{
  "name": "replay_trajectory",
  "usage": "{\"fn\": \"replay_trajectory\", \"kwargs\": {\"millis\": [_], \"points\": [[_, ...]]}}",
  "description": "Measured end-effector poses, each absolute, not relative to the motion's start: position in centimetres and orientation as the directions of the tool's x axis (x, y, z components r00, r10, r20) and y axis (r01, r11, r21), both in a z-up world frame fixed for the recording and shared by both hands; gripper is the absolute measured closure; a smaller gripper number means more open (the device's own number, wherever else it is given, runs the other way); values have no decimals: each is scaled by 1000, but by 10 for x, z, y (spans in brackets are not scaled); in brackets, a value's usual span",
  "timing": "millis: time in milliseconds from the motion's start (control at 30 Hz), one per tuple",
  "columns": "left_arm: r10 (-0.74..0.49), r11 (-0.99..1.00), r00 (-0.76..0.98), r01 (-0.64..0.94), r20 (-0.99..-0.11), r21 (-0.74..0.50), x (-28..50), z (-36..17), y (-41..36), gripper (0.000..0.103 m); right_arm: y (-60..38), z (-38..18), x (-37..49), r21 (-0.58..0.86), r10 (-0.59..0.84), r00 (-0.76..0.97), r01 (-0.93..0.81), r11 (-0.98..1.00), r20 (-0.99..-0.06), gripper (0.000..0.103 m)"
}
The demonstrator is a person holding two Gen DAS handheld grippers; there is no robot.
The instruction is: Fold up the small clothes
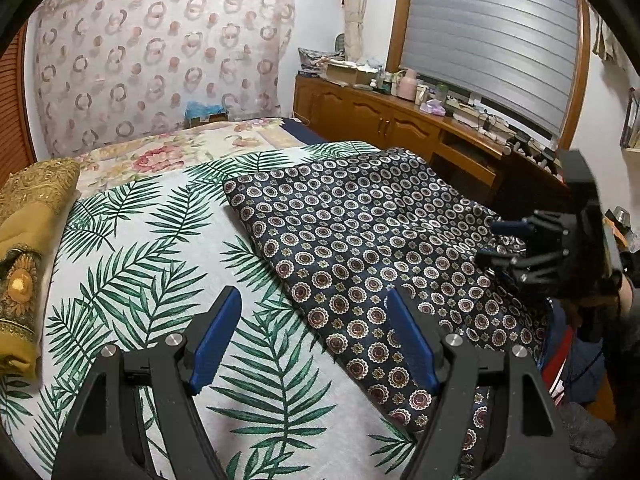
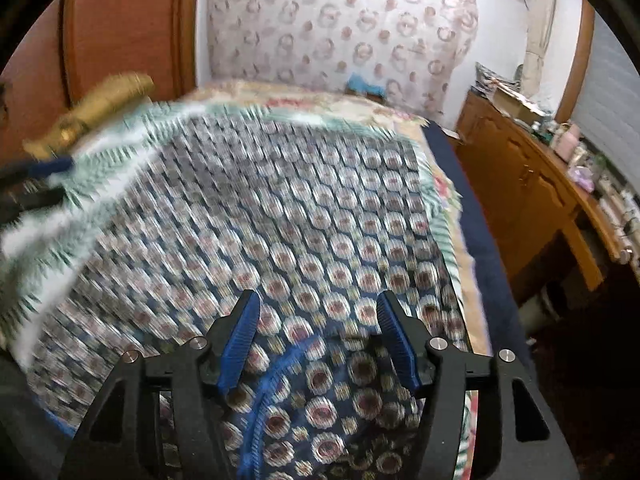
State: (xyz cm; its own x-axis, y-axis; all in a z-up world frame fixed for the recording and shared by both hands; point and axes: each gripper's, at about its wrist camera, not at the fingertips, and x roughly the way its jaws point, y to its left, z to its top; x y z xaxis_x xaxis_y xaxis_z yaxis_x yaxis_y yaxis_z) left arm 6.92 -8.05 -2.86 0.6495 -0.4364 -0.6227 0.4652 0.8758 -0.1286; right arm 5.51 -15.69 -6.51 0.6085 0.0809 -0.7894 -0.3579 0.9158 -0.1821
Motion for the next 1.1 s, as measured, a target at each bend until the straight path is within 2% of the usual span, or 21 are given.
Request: {"fn": "replay_trajectory", "kwargs": {"millis": [200,333,633,1000,1033,1100], "points": [[-442,872,636,470,-633,-137,70,-33,-86,27,-194,-67,36,-248,-47,601,-255,935,-798,40],[-443,869,619,475,-649,-140,70,-38,-92,27,-220,-57,21,-245,-75,618,-195,950,-782,40],[-438,864,567,481,-697,-151,63,-54,-98,27,-211,-50,11,-155,47,676,-235,960,-735,40],[-438,841,509,522,-741,-138,47,-68,-109,27,-182,-56,0,-125,150,661,-351,928,-735,40],[-440,838,503,529,-744,-137,46,-69,-110,28,-180,-58,2,-124,154,659,-355,927,-736,40],[-446,827,482,544,-754,-142,44,-71,-113,37,-175,-58,3,-116,167,652,-368,922,-740,40]]}}
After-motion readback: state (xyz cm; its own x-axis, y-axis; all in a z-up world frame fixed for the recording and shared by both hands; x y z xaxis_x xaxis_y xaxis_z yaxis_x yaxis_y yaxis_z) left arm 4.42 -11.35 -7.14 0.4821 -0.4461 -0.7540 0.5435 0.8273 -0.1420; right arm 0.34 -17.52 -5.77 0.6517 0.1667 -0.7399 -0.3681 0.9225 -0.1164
